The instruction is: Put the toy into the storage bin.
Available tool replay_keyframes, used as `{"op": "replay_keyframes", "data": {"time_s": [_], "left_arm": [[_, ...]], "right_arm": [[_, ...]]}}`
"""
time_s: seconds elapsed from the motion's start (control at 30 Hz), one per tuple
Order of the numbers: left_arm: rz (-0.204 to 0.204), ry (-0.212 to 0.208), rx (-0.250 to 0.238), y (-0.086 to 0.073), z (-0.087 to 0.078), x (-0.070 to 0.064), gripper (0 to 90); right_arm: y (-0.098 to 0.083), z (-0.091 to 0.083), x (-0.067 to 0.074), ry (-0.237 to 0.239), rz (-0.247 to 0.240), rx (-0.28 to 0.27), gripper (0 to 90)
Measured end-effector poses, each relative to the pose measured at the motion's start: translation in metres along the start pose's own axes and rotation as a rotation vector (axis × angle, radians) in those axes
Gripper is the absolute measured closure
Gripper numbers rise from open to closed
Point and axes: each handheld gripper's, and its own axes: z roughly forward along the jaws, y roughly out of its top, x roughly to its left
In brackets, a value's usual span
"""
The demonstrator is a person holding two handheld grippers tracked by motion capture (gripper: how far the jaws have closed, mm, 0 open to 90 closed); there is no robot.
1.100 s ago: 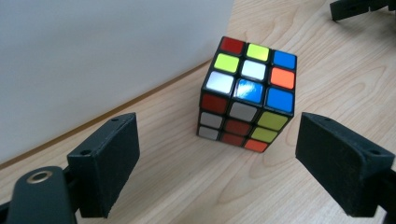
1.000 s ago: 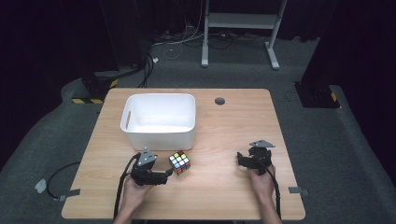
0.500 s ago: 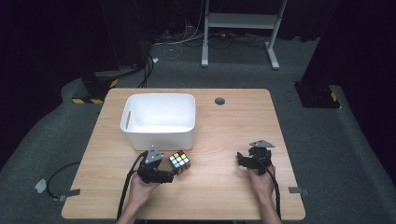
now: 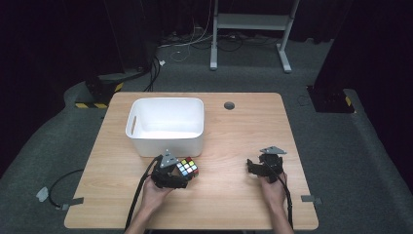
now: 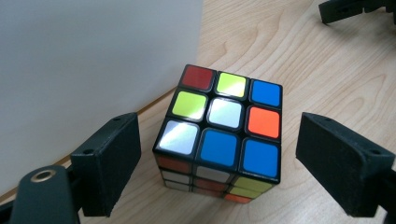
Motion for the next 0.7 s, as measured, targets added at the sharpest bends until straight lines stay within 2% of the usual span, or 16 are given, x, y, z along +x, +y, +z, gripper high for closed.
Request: {"op": "replay_keyframes", "data": {"time_s": [0.23,0.5,0.7], "left_arm": [[0.011,0.018,0.007,0.002,0.007,-0.002,15.4],[0.016,0.011,0.013,0.003,0.018,-0.004,17.0],[0.037,0.014,0.024,0.003,0.026,-0.006,19.2]], "right_arm": [[0.000,0.000,0.000,0.001,-0.004,0.001,18.1],[0.000,0.000,0.000,0.001,-0.004,0.001,18.1],[0.000,0.000,0.000,0.002,-0.006,0.000,18.1]]}}
